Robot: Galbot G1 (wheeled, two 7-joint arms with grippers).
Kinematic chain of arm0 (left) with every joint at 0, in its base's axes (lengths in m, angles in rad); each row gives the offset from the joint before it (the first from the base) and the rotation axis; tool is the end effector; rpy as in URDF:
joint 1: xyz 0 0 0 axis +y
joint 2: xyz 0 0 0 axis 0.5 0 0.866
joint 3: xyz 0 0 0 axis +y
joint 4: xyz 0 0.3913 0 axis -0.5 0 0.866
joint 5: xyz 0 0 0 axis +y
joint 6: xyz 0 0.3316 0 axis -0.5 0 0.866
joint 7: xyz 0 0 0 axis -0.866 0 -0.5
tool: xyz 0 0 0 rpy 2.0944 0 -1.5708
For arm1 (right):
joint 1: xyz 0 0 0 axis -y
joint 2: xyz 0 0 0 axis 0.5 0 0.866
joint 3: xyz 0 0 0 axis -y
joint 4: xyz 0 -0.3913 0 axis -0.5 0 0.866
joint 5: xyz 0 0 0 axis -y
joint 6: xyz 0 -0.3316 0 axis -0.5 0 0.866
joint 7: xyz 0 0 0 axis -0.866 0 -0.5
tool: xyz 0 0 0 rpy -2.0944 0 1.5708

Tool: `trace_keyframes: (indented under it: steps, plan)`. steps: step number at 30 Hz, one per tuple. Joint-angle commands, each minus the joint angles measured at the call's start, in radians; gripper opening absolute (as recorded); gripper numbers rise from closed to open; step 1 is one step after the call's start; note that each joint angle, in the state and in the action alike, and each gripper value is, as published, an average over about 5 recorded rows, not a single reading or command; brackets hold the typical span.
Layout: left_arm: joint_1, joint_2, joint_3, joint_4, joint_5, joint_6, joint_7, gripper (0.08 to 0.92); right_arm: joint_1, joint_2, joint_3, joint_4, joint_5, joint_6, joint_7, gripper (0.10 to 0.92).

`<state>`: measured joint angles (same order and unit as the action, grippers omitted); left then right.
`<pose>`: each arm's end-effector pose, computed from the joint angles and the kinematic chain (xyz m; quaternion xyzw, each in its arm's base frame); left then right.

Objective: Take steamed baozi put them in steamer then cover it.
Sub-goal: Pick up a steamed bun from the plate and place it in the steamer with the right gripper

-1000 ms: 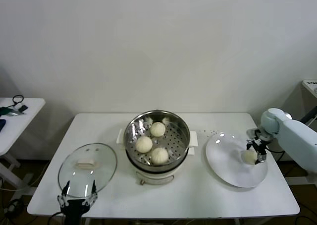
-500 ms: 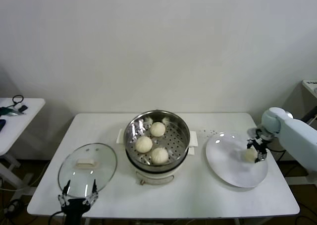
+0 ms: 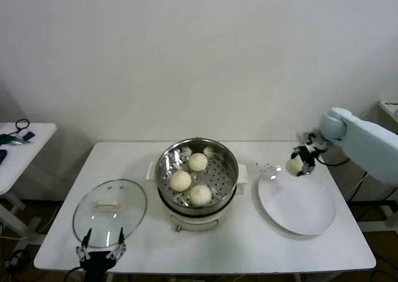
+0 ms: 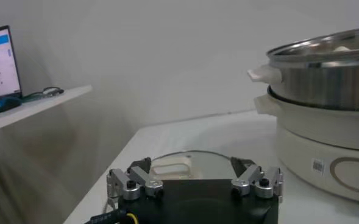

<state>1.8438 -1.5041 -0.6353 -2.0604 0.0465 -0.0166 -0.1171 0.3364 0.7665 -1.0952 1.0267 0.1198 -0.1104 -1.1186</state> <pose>0.0370 0.0482 -0.3706 0.0782 -0.9831 -0.0914 0.1380 0.5817 -0.2090 -0.1240 0.4924 -0.5581 0.5380 0.3958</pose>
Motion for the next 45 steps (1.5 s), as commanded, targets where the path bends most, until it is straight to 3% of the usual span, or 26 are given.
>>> trace_keyframes:
  steps: [1, 9, 16, 45]
  plan:
    - [-0.001, 0.012, 0.01, 0.015, -0.019, -0.01, 0.001, 0.823, 0.405, 0.113, -0.349, 0.221, 0.472, -0.248, 0.13, 0.696]
    - [0.0, 0.029, 0.019, 0.032, -0.041, -0.018, 0.002, 0.823, 0.511, 0.201, -0.457, 0.337, 0.688, -0.34, 0.217, 0.696]
    - [-0.005, 0.04, 0.02, 0.031, -0.045, -0.018, 0.002, 0.823, 0.533, 0.271, -0.522, 0.374, 0.761, -0.357, 0.226, 0.696]
    - [-0.023, 0.048, 0.01, 0.047, -0.042, -0.02, 0.002, 0.823, 0.334, 0.496, -0.577, 0.17, 0.687, -0.333, 0.218, 0.696]
